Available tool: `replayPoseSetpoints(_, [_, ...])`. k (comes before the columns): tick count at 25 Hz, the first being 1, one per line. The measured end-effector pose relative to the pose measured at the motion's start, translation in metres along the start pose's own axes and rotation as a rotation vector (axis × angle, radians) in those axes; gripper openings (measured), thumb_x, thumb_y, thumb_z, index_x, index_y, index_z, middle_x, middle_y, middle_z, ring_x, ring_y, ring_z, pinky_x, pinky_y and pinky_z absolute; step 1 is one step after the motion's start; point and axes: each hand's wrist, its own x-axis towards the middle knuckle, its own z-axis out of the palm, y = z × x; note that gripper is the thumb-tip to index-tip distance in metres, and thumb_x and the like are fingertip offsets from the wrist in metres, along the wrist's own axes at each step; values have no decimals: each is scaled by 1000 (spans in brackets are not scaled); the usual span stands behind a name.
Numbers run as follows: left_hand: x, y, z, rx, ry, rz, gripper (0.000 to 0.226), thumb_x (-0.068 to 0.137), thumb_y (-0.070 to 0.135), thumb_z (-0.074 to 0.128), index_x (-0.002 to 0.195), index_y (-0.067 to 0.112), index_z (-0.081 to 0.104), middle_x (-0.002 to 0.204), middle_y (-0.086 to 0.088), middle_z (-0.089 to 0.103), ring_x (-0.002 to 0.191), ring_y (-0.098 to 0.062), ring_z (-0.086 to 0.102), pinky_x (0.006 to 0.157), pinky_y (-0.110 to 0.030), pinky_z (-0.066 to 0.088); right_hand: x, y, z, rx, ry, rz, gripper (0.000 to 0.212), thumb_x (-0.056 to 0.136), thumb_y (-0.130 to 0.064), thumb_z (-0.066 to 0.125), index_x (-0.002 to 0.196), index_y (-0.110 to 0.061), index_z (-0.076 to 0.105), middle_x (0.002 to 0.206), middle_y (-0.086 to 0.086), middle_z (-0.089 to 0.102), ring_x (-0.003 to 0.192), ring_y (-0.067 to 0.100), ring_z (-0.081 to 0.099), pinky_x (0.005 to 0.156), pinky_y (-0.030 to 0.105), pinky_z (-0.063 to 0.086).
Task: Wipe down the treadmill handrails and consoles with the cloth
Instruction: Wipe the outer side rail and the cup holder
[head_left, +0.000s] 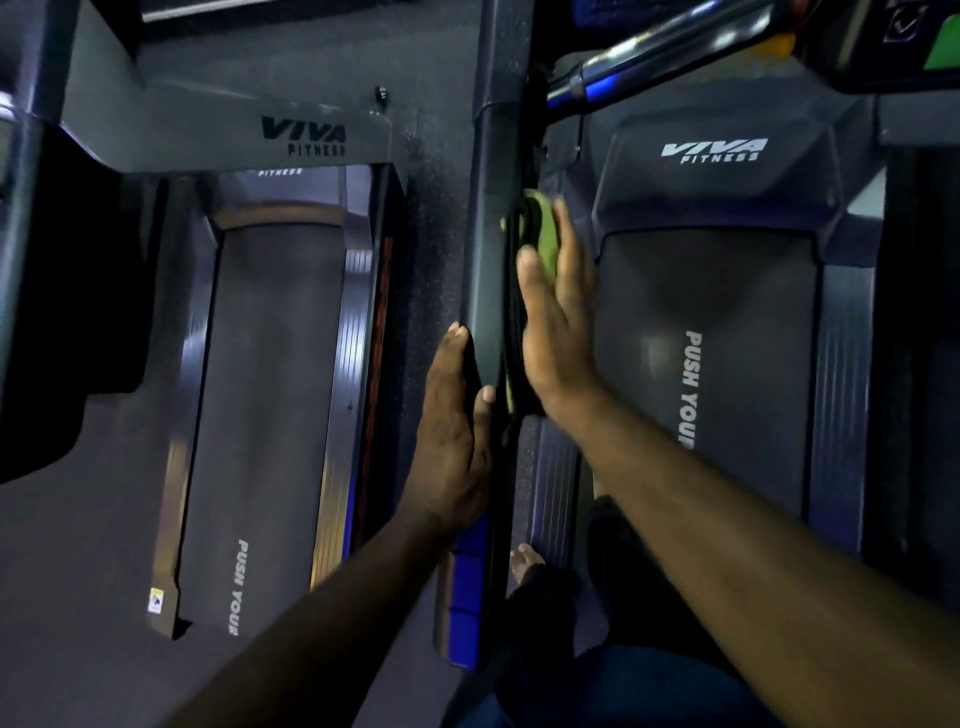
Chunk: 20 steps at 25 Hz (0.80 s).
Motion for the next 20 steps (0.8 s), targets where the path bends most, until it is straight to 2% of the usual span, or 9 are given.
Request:
replayPoseSetpoints(2, [-2, -2, -1, -8, 2, 9, 60, 113, 26, 37, 167, 13, 16, 175, -1, 16, 161, -10, 13, 131, -36, 18, 50, 22, 13, 0, 38, 8, 55, 111, -33, 41, 161, -12, 34, 162, 10, 41, 150, 19, 36, 118, 15, 25])
replayPoseSetpoints(4, [-3, -2, 0, -7, 5, 17, 59, 113, 25, 38, 167, 13, 17, 175, -1, 17, 161, -9, 14, 131, -33, 17, 78, 45, 18, 147, 57, 270, 63, 111, -43, 38, 162, -7, 31, 167, 12, 36, 155, 25, 32, 119, 10, 24])
replayPoseSetpoints(5, [-3, -3, 1, 1, 2, 11, 59, 113, 25, 38, 167, 12, 17, 175, -1, 18, 161, -9, 14, 131, -32, 17, 68, 51, 17, 161, 45, 378, 68, 110, -48, 38, 163, -8, 30, 168, 11, 35, 156, 25, 32, 124, 18, 24])
replayPoseSetpoints(6, [-3, -3, 0, 7, 1, 8, 59, 112, 24, 39, 167, 11, 18, 175, -2, 18, 161, -10, 14, 131, -32, 17, 43, 47, 12, 129, 24, 345, 67, 109, -48, 39, 164, -11, 30, 168, 8, 35, 156, 23, 32, 128, 28, 23])
replayPoseSetpoints(8, [-4, -3, 1, 5, 22, 15, 60, 112, 23, 41, 166, 9, 20, 174, -2, 20, 161, -10, 17, 131, -33, 18, -21, 34, 1, -26, -1, 101, 62, 109, -42, 45, 164, -18, 29, 167, 3, 35, 155, 17, 32, 128, 43, 26])
replayPoseSetpoints(10, [-2, -2, -1, -10, 31, -2, 60, 112, 23, 43, 166, 10, 21, 173, -1, 22, 160, -9, 19, 130, -36, 21, -41, 7, -7, -249, -29, -153, 59, 108, -36, 53, 161, -20, 34, 165, 7, 35, 152, 20, 34, 124, 44, 30])
replayPoseSetpoints(14, [-6, 1, -3, -40, -15, -42, 60, 114, 28, 41, 168, 21, 15, 175, 7, 16, 160, -5, 15, 131, -37, 20, 54, -21, 4, -842, -167, -665, 38, 101, -41, 59, 138, -35, 64, 160, 2, 46, 129, 34, 50, 100, 43, 44])
replayPoseSetpoints(16, [-3, 1, -5, -55, -14, -53, 61, 114, 29, 41, 168, 22, 15, 175, 9, 16, 159, -3, 14, 130, -32, 18, 110, -29, 13, -967, -145, -731, 34, 97, -43, 59, 130, -40, 68, 154, -2, 53, 121, 34, 54, 94, 43, 48])
replayPoseSetpoints(20, [-7, 4, -4, -44, -7, -54, 62, 113, 37, 41, 168, 25, 15, 174, 7, 18, 158, -3, 17, 130, -31, 21, 137, -60, 16, -1133, -189, -663, 37, 96, -50, 51, 131, -42, 62, 154, -3, 48, 127, 34, 49, 98, 52, 47])
